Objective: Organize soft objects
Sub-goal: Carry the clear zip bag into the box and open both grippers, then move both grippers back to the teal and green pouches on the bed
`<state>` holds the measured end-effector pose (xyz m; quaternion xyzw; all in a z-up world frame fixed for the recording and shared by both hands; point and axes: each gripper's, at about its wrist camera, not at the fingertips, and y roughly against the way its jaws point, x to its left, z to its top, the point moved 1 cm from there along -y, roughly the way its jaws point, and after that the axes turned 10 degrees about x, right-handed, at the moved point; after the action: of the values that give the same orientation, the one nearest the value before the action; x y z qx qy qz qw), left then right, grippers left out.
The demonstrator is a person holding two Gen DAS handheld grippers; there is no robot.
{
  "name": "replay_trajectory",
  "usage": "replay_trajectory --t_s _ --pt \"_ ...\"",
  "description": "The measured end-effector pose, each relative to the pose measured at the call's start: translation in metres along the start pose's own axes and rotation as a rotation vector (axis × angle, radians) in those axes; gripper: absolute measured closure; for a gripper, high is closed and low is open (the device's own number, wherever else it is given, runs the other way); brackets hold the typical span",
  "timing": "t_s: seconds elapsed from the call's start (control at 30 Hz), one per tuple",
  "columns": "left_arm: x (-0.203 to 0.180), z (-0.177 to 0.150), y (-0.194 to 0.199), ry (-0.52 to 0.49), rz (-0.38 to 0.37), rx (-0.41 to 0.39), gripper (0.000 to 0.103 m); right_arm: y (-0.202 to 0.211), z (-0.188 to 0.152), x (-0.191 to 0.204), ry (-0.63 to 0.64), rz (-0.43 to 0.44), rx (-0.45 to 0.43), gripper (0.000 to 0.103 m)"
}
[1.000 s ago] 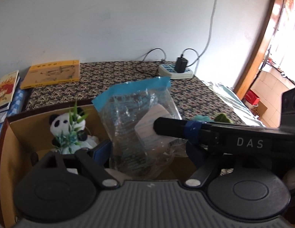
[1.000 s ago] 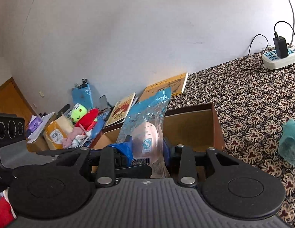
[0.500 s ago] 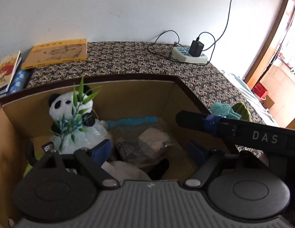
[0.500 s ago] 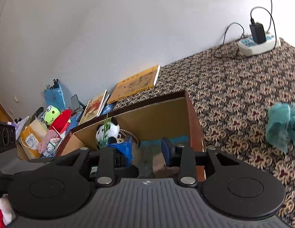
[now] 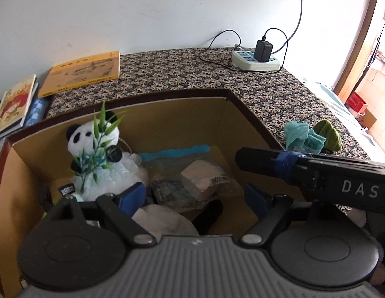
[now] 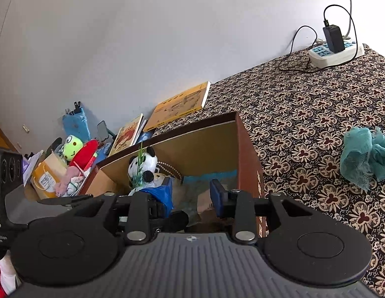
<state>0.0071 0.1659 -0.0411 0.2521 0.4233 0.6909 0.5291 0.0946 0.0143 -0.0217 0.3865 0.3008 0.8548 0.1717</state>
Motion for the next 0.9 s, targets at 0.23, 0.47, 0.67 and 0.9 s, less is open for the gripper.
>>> replay_trajectory --t_s 0.23,0.47,0.67,0.9 --pt "-0.009 -0.001 0.003 0.026 0.049 0.005 0.016 0.005 0.0 -0.004 0.031 0.028 0.021 0.087" --pt "-0.022 -0.001 0.009 0.048 0.084 0.002 0.016 0.014 0.002 -0.017 0.011 0.071 0.042 0.087" --pt "-0.037 -0.002 0.02 0.045 0.117 -0.014 0.016 0.026 0.002 -0.023 0.021 0.114 0.041 0.086" --pt "-0.055 0.001 0.038 0.028 0.12 -0.044 0.016 0.049 0.003 -0.043 -0.004 0.158 0.012 0.086"
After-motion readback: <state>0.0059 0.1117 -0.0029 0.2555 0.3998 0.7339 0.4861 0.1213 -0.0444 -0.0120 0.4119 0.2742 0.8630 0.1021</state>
